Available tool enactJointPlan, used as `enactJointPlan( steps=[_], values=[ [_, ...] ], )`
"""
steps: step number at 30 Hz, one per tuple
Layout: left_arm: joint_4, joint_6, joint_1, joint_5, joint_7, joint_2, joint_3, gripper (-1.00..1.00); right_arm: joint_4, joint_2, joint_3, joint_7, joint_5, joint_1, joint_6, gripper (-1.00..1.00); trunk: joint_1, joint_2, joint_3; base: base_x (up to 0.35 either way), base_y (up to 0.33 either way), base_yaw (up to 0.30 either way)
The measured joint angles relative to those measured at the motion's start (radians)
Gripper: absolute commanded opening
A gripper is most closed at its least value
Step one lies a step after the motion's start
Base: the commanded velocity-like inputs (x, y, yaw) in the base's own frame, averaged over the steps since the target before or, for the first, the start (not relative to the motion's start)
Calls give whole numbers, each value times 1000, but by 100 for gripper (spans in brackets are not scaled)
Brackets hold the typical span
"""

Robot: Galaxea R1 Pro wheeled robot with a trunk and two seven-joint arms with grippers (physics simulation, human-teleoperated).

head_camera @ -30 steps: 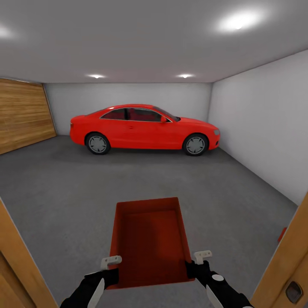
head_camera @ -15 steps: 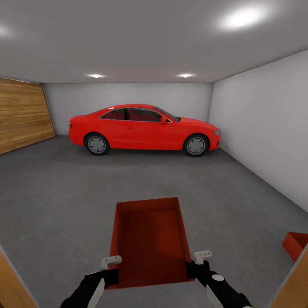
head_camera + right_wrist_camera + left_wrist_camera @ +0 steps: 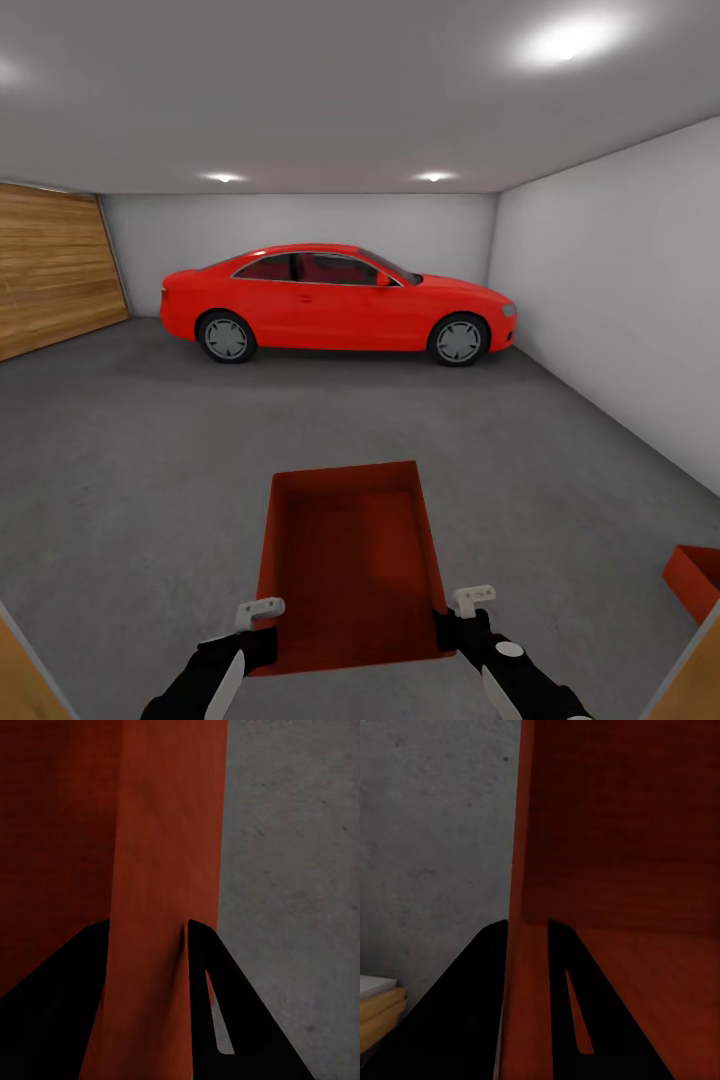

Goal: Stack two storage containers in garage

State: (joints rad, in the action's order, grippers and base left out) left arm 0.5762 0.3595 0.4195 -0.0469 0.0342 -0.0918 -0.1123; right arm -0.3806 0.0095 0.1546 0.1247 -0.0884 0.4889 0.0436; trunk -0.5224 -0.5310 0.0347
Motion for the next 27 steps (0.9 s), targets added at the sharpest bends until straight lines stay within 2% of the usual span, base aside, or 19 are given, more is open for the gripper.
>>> enactJointPlan(
  steps=[17, 23, 27],
  values=[
    [-1, 0, 1, 0, -1, 1, 0, -100, 0, 1, 0, -1, 0, 0, 0, -100, 0, 0, 0, 1, 0, -38],
    [-2, -1, 0, -1, 0, 0, 0, -100, 0, 0, 1, -1, 0, 0, 0, -100, 0, 0, 0, 208, 0, 0],
    [-2, -1, 0, -3, 0, 1, 1, -100, 0, 0, 1, -1, 0, 0, -1, -100, 0, 0, 0, 47, 15, 0]
  ],
)
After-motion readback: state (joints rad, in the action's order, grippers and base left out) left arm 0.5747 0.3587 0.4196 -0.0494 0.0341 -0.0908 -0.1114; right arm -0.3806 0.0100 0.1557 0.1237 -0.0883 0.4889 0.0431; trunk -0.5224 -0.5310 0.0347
